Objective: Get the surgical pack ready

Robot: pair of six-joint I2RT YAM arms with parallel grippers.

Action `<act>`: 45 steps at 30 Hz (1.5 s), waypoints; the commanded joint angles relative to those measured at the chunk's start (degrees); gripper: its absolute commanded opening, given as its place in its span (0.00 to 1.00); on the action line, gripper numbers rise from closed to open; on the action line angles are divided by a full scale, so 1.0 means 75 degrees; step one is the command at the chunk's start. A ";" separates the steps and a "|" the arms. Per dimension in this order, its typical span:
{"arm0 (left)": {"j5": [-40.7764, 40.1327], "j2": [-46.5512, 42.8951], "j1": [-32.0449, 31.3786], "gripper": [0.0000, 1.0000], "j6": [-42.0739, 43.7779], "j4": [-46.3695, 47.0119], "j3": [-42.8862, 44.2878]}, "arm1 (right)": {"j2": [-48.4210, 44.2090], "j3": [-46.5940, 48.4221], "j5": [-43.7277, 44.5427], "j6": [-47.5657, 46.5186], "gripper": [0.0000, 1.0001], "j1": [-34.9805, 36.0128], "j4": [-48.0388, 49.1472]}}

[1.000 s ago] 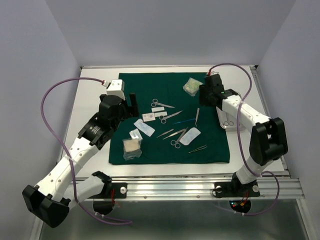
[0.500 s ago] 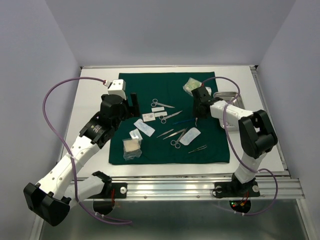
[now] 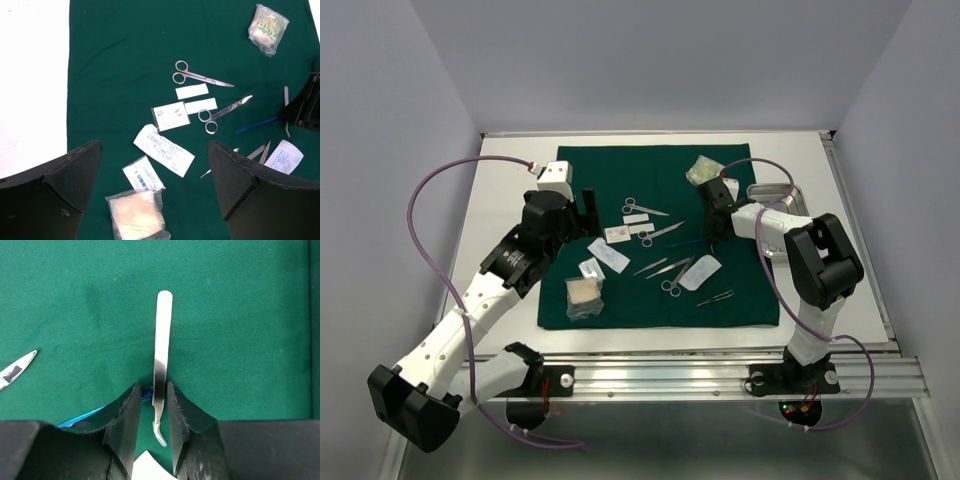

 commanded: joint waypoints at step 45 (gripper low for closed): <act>-0.0001 -0.0266 0.0041 0.99 0.0272 0.0157 -0.0089 | -0.2648 -0.0958 -0.1168 -0.3900 0.01 -0.2695 0.0482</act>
